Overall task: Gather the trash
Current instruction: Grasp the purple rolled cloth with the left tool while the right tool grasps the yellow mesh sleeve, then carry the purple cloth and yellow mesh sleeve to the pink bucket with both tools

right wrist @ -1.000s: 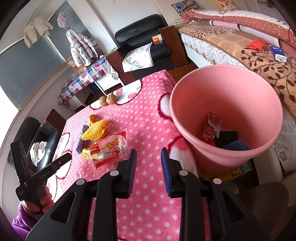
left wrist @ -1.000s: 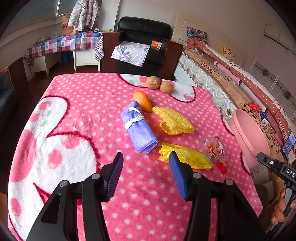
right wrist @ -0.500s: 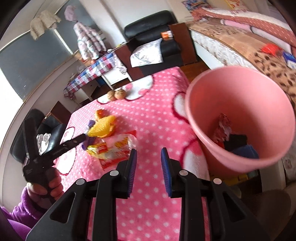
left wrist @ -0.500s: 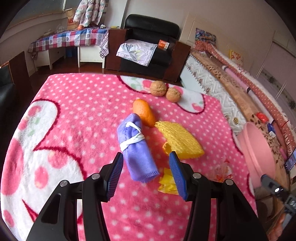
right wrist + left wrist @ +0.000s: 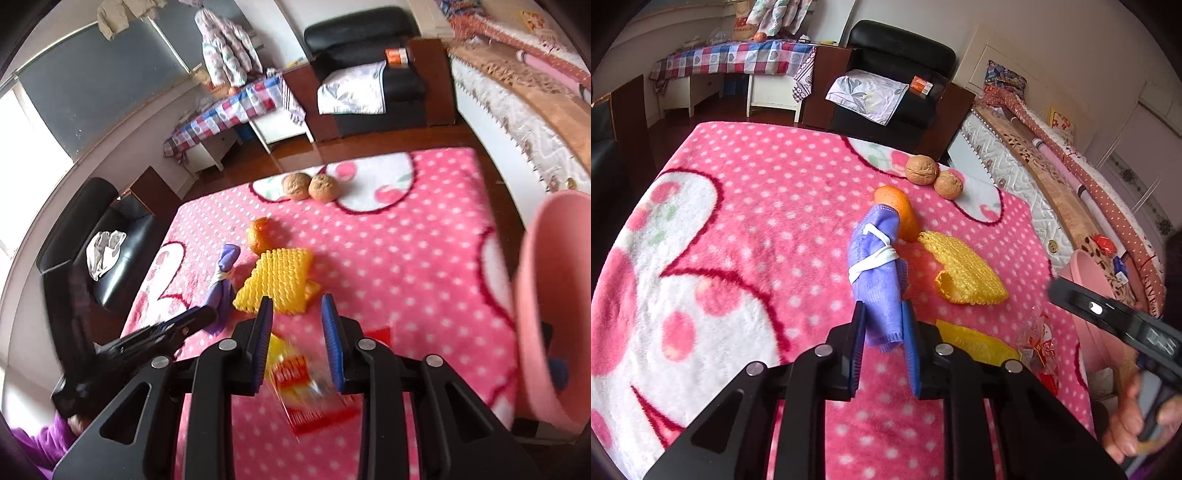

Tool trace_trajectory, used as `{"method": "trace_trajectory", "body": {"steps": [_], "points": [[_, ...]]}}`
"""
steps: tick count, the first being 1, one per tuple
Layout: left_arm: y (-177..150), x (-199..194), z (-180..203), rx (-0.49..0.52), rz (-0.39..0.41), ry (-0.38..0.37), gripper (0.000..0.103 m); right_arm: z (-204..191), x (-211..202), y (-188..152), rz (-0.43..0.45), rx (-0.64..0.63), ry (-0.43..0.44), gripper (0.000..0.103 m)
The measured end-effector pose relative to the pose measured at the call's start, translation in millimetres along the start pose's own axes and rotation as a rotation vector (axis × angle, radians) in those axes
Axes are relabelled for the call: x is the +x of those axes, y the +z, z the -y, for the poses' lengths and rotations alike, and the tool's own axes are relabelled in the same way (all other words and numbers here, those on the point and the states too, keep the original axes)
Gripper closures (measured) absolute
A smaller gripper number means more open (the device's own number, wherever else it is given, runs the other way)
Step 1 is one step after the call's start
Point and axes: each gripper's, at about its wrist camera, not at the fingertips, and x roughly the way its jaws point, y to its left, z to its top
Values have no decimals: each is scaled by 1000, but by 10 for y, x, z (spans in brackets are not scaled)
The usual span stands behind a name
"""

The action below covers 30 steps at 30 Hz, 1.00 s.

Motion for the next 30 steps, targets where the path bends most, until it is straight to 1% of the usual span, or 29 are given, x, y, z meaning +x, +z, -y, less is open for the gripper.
{"method": "trace_trajectory", "body": {"steps": [5, 8, 10, 14, 19, 21, 25, 30], "points": [[-26, -29, -31, 15, 2, -22, 86, -79, 302, 83, -51, -5, -22, 75], [-48, -43, -55, 19, 1, -34, 86, -116, 436, 96, -76, -23, -55, 75], [-64, -32, -69, 15, 0, -37, 86, -118, 493, 84, -93, -21, -59, 75], [-68, -32, -97, 9, 3, -46, 86, -139, 508, 54, -71, -41, -62, 75], [-58, -23, -99, 9, 3, -49, 86, -131, 560, 24, -93, -40, -64, 76], [-57, -23, -98, 8, 2, -48, 86, -137, 550, 14, -89, -46, -69, 86], [-57, -63, -89, 8, 8, -54, 87, -117, 442, -2, -53, -38, -65, 91], [-31, -165, -13, 36, 34, -57, 87, -67, 254, 16, -4, -18, -50, 92]]}}
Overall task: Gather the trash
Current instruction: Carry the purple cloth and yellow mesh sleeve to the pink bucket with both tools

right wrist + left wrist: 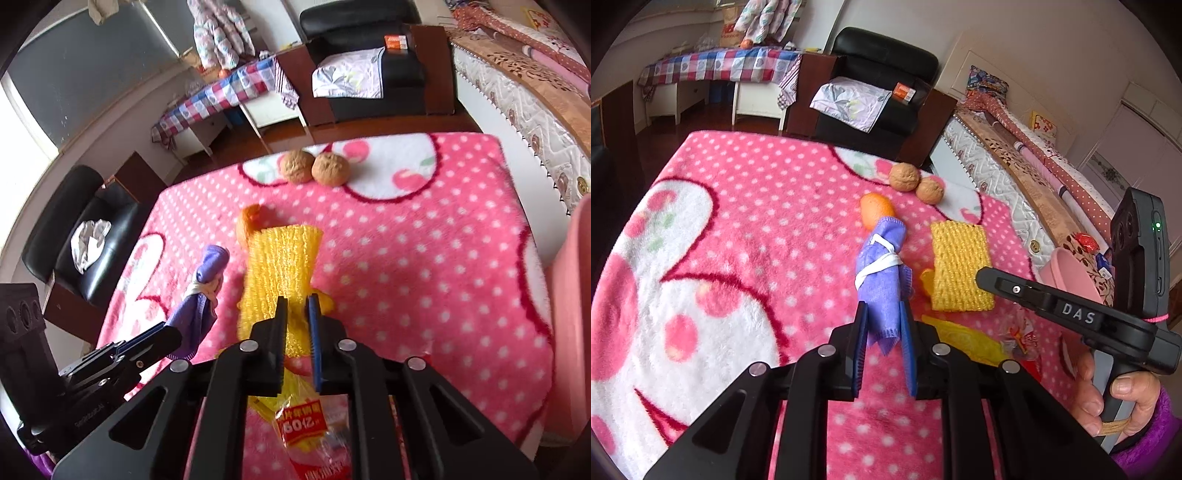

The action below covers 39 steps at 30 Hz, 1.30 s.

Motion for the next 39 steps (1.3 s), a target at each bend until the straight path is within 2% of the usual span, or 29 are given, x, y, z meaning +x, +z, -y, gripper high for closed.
{"method": "trace_trajectory", "body": {"steps": [9, 20, 39], "points": [[36, -187, 158, 26, 30, -14, 88, 92, -396, -8, 93, 27, 19, 92], [123, -321, 678, 126, 62, -73, 88, 385, -847, -152, 181, 88, -24, 92], [39, -103, 1761, 307, -4, -195, 88, 1214, -1531, -530, 306, 263, -149, 92]]}}
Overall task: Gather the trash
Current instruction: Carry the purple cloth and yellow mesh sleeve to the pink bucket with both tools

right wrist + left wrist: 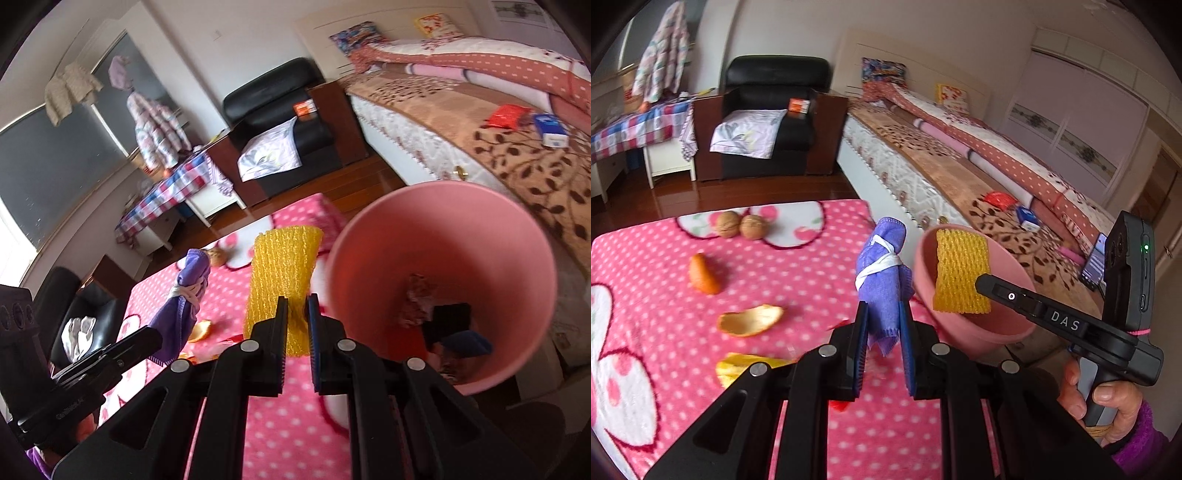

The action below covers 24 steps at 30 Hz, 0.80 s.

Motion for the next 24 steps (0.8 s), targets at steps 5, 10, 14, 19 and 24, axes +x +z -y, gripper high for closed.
{"method": "trace_trajectory", "body": {"steps": [5, 10, 14, 19, 24], "points": [[27, 118, 216, 39, -16, -16, 88, 276, -96, -3, 18, 48, -37, 92], [80, 239, 414, 78, -30, -23, 88, 479, -162, -7, 31, 79, -65, 92], [112, 344, 572, 106, -42, -35, 88, 596, -193, -8, 37, 93, -76, 92], [113, 516, 757, 149, -60, -49, 88, 718, -218, -6, 44, 101, -91, 92], [116, 709, 894, 177, -89, -42, 88, 844, -226, -16, 49, 117, -109, 92]]}}
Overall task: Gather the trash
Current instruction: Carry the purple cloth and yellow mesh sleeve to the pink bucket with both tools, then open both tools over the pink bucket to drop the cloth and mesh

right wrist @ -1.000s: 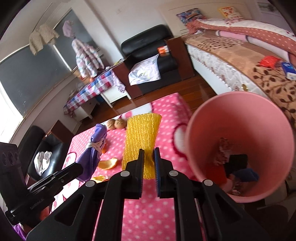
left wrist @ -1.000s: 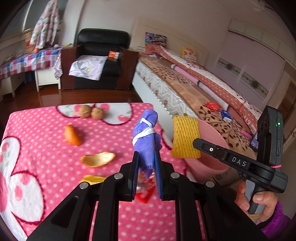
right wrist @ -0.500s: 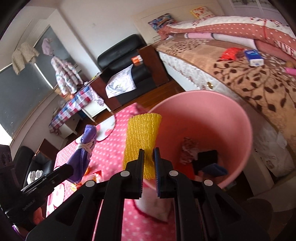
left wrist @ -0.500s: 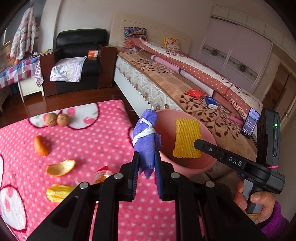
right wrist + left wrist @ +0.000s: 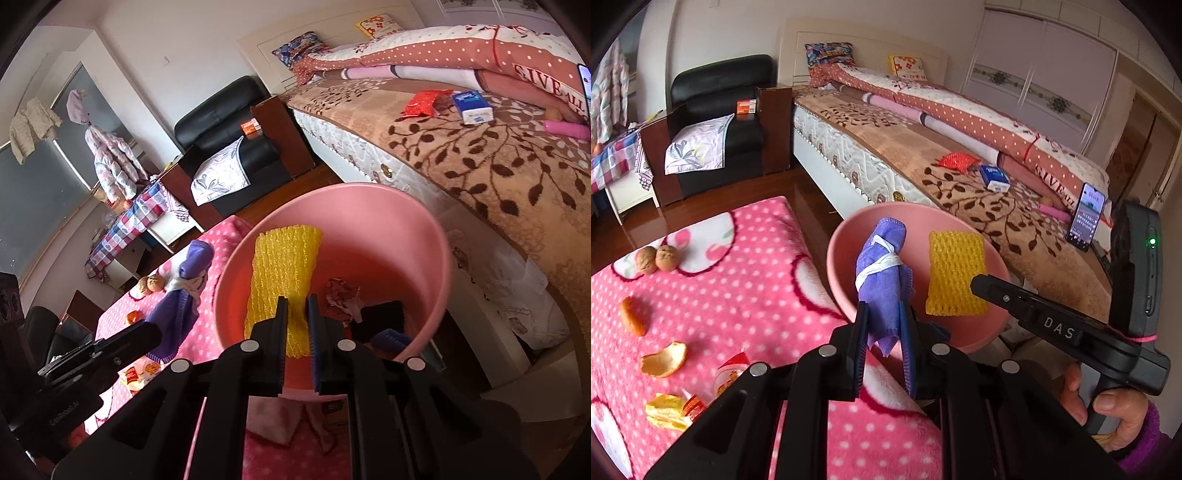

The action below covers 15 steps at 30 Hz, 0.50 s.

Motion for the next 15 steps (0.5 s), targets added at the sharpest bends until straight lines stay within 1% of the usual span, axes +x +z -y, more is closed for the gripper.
{"method": "trace_trajectory", "body": {"steps": [9, 15], "points": [[58, 286, 133, 9, -47, 1, 87, 146, 58, 4, -16, 20, -12, 92], [60, 409, 158, 2, -76, -3, 87, 225, 94, -6, -25, 35, -13, 92]]}}
